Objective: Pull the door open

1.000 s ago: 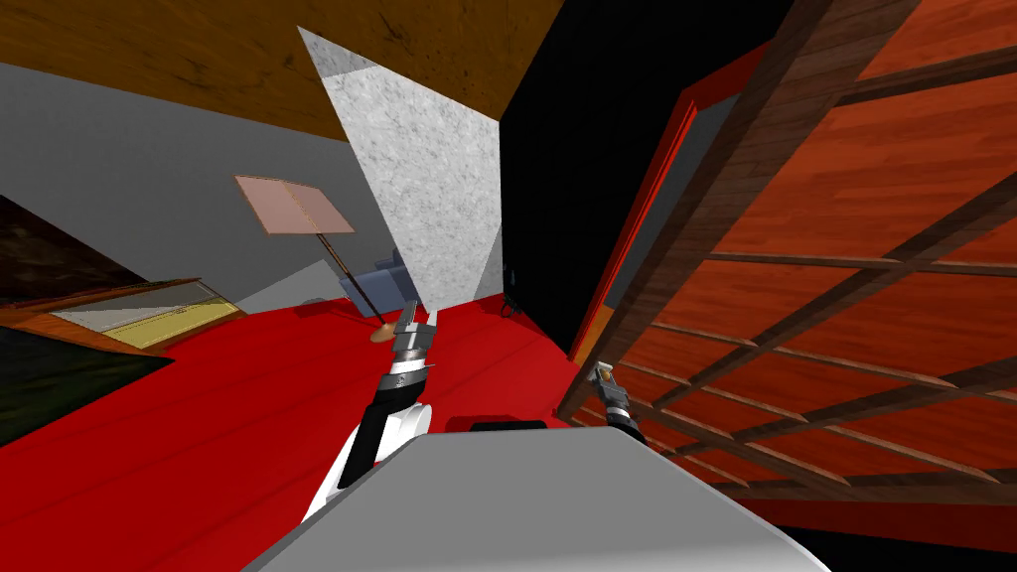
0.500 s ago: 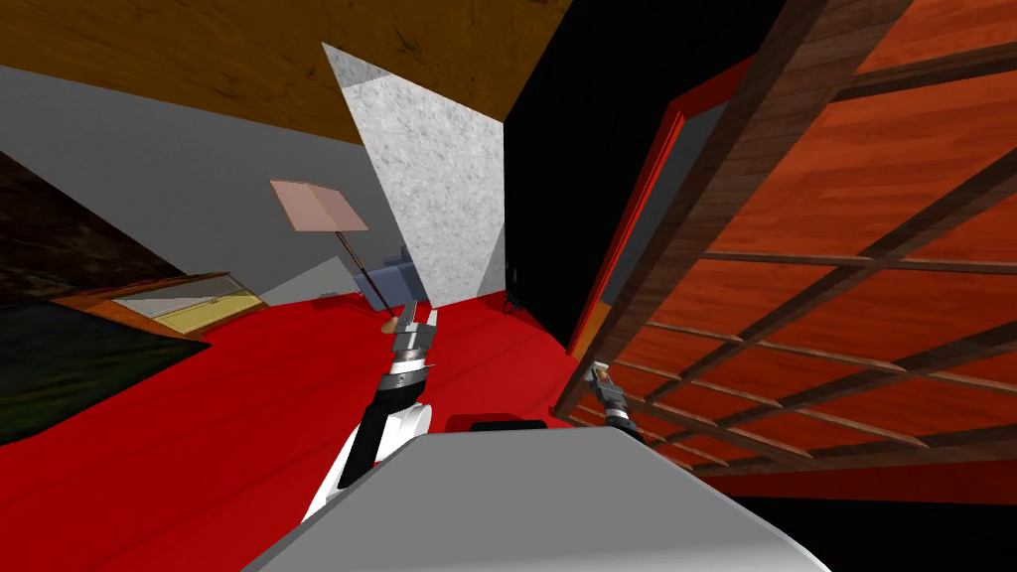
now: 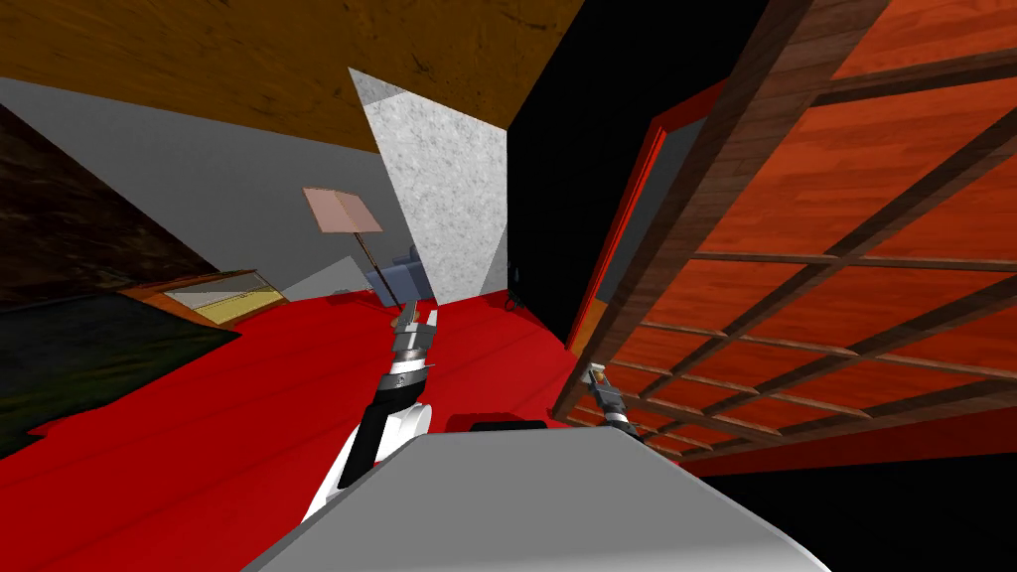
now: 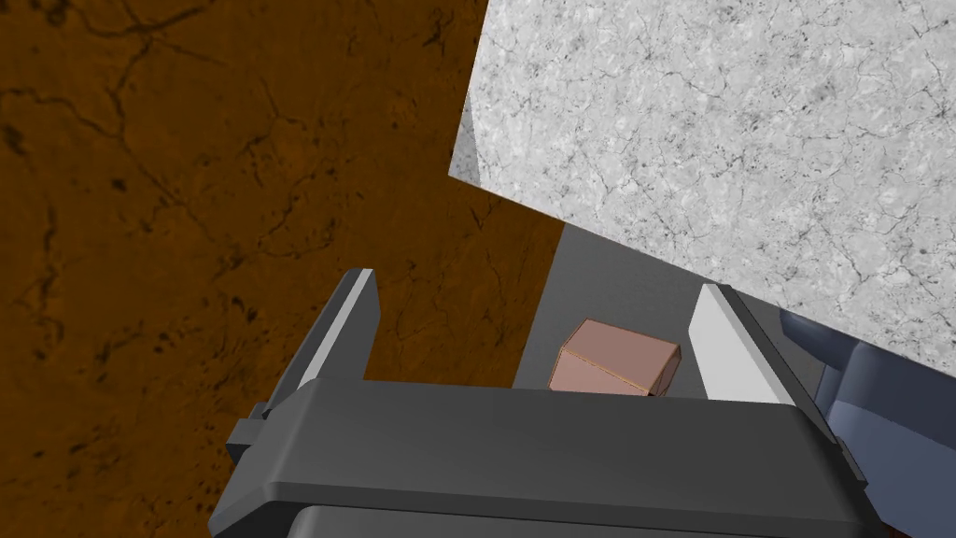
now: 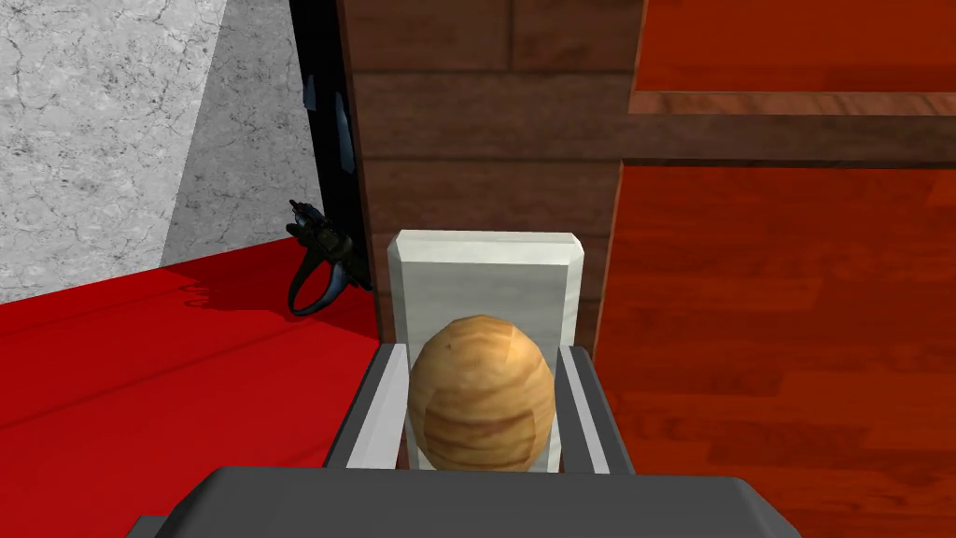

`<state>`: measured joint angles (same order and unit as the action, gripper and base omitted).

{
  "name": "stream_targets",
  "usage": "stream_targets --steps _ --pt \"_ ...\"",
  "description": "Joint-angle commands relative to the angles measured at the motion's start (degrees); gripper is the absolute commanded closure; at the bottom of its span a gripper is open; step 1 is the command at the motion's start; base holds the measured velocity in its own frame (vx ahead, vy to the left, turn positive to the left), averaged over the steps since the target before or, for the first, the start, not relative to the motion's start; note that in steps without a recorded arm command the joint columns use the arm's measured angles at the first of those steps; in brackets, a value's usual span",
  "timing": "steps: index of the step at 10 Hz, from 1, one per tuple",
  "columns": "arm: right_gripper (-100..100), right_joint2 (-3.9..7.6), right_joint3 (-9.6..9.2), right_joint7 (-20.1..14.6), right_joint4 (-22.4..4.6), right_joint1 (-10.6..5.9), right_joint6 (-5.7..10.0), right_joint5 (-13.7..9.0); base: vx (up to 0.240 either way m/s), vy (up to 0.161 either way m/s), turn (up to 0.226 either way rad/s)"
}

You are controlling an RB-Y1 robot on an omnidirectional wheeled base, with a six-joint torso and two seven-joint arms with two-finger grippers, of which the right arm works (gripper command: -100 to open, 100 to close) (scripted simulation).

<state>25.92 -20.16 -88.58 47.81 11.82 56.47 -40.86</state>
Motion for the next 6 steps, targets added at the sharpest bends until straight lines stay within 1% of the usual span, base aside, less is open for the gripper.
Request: stream_targets --steps 1,6 --pt "100 0.47 -0.86 -0.6 0.1 0.31 0.70 0.4 -0.192 -0.041 0.071" --pt "100 2.71 -4.63 -3.2 0.8 1.97 3.49 2.3 -0.201 -0.031 0.073"
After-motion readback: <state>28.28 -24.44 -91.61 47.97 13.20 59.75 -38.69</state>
